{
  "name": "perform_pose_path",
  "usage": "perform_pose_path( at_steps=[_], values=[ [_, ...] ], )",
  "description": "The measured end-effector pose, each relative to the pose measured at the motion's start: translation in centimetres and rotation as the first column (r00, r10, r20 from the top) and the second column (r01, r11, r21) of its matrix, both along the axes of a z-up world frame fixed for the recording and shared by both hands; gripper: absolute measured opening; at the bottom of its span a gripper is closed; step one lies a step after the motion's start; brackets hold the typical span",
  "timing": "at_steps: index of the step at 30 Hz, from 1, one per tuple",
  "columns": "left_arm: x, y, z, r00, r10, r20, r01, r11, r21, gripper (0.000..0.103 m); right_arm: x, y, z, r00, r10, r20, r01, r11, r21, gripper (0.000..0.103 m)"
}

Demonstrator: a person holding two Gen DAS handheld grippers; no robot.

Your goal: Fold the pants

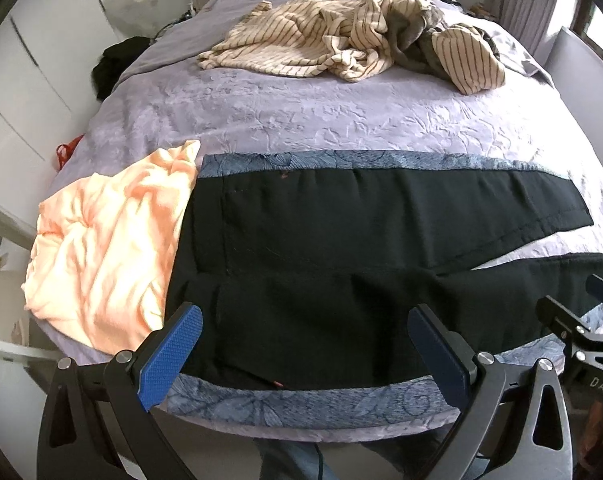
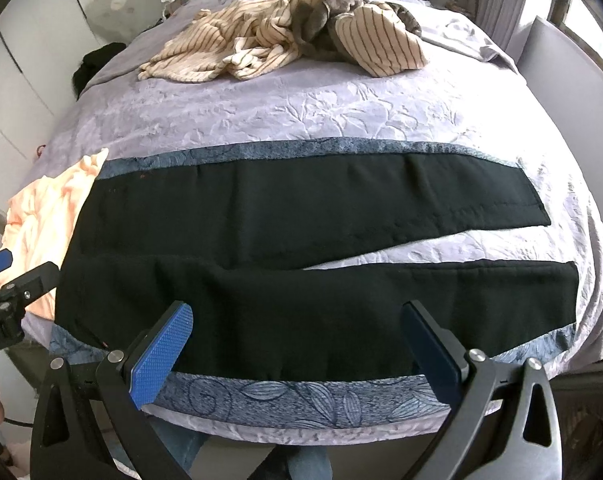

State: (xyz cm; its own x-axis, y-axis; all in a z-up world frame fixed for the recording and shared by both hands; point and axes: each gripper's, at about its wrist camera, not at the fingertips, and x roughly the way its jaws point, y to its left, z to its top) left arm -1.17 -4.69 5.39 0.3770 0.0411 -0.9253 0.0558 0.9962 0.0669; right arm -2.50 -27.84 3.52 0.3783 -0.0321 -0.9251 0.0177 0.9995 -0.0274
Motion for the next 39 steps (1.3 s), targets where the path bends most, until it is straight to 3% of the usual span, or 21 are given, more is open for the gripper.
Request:
perform_pose_path(
  at_steps=[13,24,39],
  values=[
    [-4.4,-2.3,-1.0,0.992,0.111,-0.052,-0.110,0.994,0.023,0.103,-1.5,-4.1,-1.5,0.994,0.086,-0.074,-0.084,0.996,0.039,0.103],
    [-4.2,0.1,-1.3,0.992,0.118,-0.051,-0.118,0.993,0.008,0.103,-0.8,-1.4,-2.0,0.986,0.136,-0.101,-0.132,0.990,0.041,0.103],
    [-2.3,2.5,-5.5,0.991,0.036,-0.131,-0.040,0.999,-0.024,0.103,-0.8,-0.1,-3.8,0.992,-0.008,-0.127,0.014,0.999,0.047,0.103]
  ],
)
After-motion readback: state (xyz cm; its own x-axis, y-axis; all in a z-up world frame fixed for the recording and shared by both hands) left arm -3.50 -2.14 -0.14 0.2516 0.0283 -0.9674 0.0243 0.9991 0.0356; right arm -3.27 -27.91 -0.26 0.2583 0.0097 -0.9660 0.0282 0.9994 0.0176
